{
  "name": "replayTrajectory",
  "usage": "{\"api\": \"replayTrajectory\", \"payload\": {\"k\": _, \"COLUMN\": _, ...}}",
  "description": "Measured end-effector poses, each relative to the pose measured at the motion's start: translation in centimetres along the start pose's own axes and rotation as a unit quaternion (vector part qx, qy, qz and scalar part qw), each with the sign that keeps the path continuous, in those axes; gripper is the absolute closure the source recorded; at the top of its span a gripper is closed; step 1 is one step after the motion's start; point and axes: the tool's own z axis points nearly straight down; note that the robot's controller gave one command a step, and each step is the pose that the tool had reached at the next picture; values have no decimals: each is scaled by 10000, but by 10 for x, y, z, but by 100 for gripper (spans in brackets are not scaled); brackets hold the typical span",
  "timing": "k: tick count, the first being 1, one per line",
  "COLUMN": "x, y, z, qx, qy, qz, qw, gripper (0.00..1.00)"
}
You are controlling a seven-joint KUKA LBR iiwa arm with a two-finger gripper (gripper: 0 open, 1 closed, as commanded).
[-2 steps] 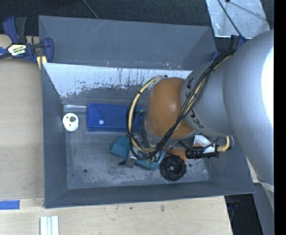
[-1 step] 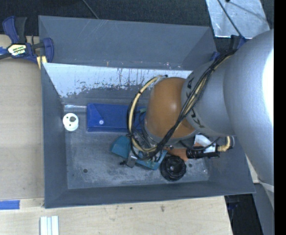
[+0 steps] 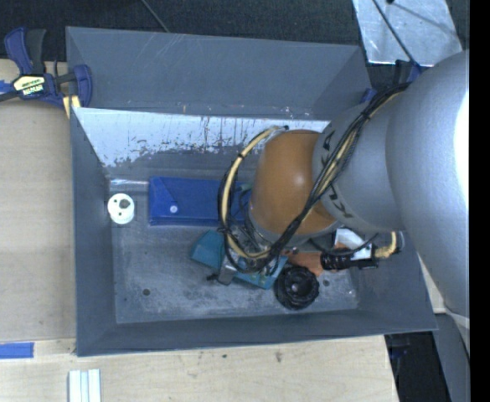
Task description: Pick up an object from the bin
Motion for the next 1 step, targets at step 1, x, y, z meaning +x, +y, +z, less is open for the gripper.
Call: {"api": "replayTrajectory", "payload": {"k": 1, "x": 1, "y": -1, "z": -8, "qx": 20, "qy": 21, "qz": 1, "qw": 10000, "gripper": 100}}
